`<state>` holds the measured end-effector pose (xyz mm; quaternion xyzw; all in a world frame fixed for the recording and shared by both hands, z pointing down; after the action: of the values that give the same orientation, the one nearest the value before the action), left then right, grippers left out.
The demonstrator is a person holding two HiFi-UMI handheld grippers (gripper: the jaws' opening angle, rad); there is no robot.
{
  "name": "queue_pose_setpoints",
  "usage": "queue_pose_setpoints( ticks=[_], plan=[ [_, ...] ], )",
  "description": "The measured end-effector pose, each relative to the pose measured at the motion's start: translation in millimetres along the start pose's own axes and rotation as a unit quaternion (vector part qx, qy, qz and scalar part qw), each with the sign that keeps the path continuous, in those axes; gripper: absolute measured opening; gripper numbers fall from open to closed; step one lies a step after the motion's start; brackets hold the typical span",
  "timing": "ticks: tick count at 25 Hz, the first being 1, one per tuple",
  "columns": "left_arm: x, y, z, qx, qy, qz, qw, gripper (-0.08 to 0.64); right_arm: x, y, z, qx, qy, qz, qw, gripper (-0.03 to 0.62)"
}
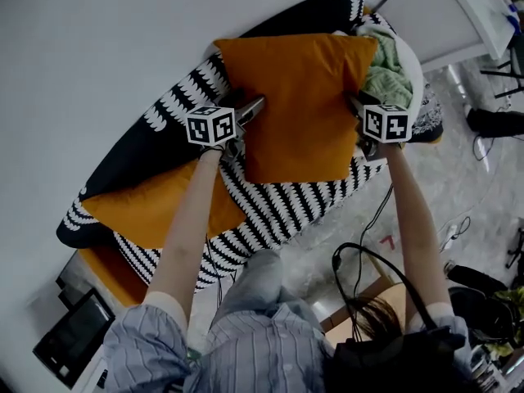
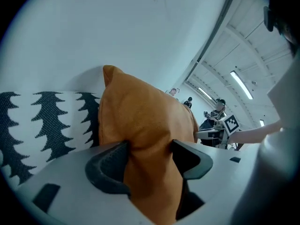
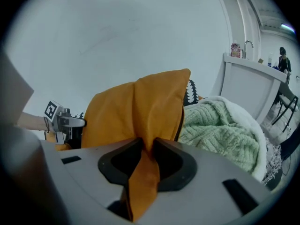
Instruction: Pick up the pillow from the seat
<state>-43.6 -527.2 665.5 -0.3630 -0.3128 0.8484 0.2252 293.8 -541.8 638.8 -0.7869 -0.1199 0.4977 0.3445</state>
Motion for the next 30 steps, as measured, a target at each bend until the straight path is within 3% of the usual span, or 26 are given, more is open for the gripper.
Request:
queue_pose_setpoints(
  ticks=[7,16,30],
  plan=[
    [16,-9,-9,0.010,0.013,-0.012,0.9998,0.213,22,-8,19,-0.013,0.007,-0.007,1.000,0.061],
    [60,-21,-32,0.043,-0.006,-0.049,0.9979,0.169,76,-22,62,-0.011,-0.017,-0.031,0.999,0.049],
    [140,-27,-101,0.005,-0.039,-0.070,0.9968,0.135,197,-60,134,-0.044,-0.031,-0.131,0.990,0.046]
  ],
)
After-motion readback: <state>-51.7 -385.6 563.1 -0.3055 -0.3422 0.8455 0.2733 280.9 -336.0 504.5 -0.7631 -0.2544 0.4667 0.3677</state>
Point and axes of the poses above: the fingertips, and each gripper's own axes: x backward along the fingers, z to its left, y out of its top, the point moved 7 cm from there along x, backward along the fingers, and after that the axes turned 4 degrees about y, right-handed, at the moved point
